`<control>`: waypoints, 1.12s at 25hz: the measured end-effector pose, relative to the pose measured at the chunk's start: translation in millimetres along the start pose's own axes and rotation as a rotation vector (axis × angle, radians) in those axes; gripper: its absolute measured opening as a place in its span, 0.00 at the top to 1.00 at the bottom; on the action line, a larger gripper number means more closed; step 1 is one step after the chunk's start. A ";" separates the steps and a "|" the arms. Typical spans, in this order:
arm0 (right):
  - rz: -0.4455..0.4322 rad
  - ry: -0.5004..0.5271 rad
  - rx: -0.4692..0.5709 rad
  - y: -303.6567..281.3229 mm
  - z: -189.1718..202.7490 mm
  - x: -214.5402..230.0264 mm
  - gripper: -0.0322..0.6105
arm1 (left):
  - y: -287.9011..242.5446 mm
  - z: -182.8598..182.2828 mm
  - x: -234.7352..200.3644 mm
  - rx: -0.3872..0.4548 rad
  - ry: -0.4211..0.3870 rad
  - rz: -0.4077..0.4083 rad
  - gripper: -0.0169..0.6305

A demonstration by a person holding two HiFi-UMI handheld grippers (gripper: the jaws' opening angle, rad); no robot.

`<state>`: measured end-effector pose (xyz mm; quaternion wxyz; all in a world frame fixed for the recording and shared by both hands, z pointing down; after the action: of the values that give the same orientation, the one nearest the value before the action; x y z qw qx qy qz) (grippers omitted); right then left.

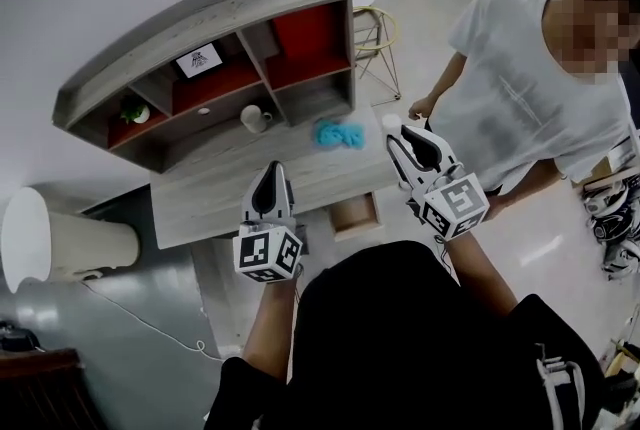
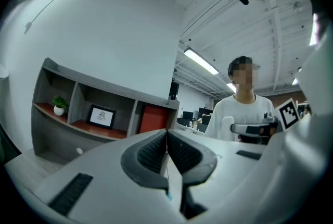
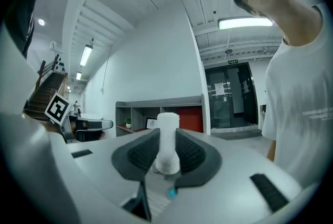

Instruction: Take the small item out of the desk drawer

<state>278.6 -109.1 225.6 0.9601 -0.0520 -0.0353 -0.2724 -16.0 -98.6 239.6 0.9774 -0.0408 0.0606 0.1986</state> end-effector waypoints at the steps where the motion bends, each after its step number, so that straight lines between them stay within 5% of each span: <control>1: 0.002 -0.002 0.002 0.3 -0.3 1.2 0.80 | -1.5 -1.4 1.8 0.003 -0.005 -0.002 0.96; 28: 0.020 -0.016 0.009 -9.9 3.5 -13.5 0.80 | 9.8 -2.6 -8.0 -0.012 -0.033 -0.007 0.96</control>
<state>261.9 -110.0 228.6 0.9627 -0.0501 -0.0436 -0.2622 -27.4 -93.0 237.6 0.9786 -0.0435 0.0429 0.1963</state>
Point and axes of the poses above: the fingertips, and each gripper's own axes: y backward along the fingers, x to its right, z out of its underside, the point moved 9 cm from there along y, backward along the fingers, and after that the axes turned 4 degrees about -y, right-handed, at the moved point
